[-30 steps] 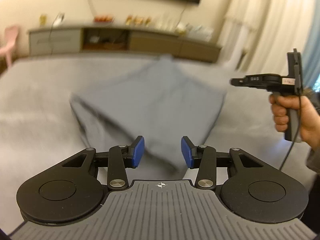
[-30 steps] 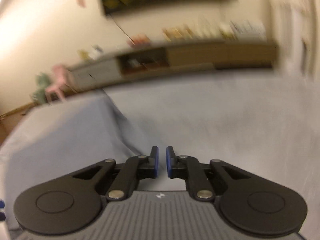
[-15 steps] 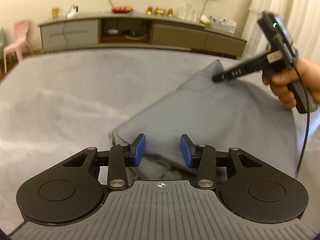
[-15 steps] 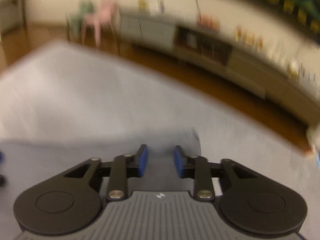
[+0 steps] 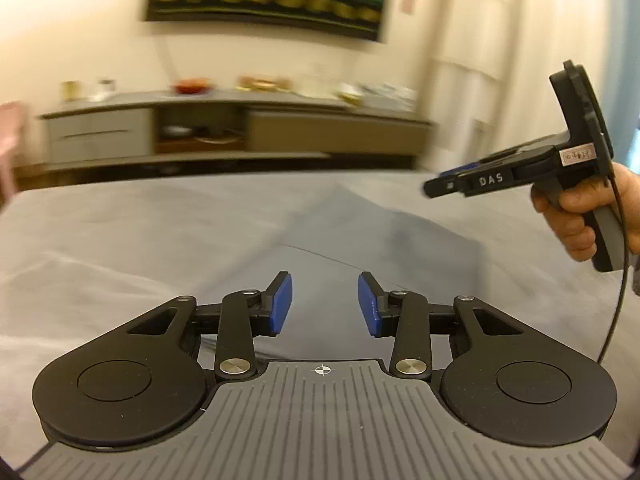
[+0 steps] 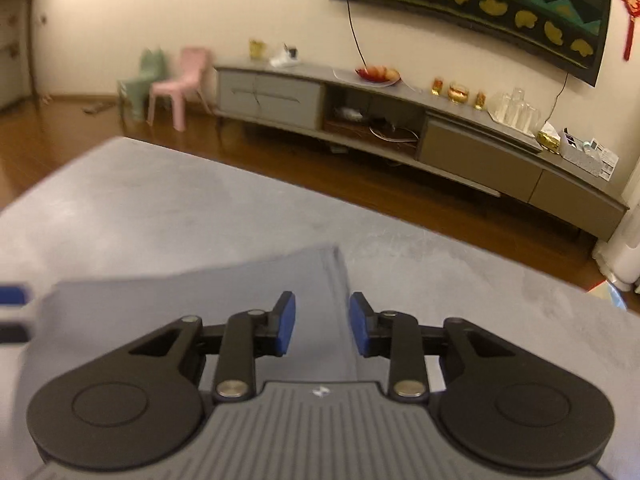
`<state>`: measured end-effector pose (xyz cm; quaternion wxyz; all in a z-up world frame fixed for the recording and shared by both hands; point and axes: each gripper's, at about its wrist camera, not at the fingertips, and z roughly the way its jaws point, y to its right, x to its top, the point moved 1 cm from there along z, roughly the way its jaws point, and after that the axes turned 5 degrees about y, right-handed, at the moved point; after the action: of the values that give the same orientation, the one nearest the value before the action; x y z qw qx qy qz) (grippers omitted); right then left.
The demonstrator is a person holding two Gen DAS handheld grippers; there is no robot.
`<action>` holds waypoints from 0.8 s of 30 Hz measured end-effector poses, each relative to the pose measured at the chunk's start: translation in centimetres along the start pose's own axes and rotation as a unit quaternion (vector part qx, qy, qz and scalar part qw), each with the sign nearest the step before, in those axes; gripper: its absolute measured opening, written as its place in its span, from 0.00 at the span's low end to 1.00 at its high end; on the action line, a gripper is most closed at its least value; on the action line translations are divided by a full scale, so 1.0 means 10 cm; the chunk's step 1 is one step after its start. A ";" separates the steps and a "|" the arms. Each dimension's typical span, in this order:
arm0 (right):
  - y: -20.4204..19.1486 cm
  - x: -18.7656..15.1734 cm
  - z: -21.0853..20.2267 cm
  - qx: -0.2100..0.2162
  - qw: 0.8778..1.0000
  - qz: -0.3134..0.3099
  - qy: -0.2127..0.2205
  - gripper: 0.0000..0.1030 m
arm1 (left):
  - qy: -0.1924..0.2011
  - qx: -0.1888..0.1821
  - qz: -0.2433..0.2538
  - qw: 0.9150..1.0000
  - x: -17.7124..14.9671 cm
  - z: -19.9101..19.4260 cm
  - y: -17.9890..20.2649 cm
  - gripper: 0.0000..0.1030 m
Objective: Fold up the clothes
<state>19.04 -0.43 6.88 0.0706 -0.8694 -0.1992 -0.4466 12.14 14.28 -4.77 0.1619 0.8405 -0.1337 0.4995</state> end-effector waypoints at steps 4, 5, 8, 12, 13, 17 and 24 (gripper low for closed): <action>0.17 -0.58 0.06 0.011 0.999 0.023 -0.022 0.27 | -0.061 0.005 0.075 0.995 -0.44 0.28 0.42 0.30; 0.24 -0.68 0.13 0.006 0.999 0.033 -0.025 0.29 | -0.048 0.019 0.104 0.993 -0.51 0.28 0.52 0.29; 0.45 -0.92 0.31 -0.003 0.997 0.071 -0.035 0.42 | -0.046 0.000 0.103 0.994 -0.46 0.19 0.60 0.15; 0.62 -0.73 0.20 -0.003 0.995 0.095 -0.008 0.34 | -0.037 -0.027 0.132 0.990 -0.47 0.01 0.75 0.29; 0.66 -0.70 0.20 -0.002 0.995 0.097 0.004 0.34 | -0.049 -0.031 0.142 0.988 -0.53 0.04 0.78 0.29; 0.78 -0.78 0.48 -0.017 0.996 0.083 -0.012 0.35 | -0.066 -0.001 0.231 0.971 -0.75 0.21 0.89 0.41; 0.52 -1.11 0.28 -0.045 0.994 0.072 -0.064 0.35 | -0.087 0.064 0.179 0.978 -0.47 0.37 0.32 0.37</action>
<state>17.50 -7.49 -3.39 0.0506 -0.9104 -0.1204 -0.3927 11.67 10.11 -10.15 0.0035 0.8517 -0.2629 0.4533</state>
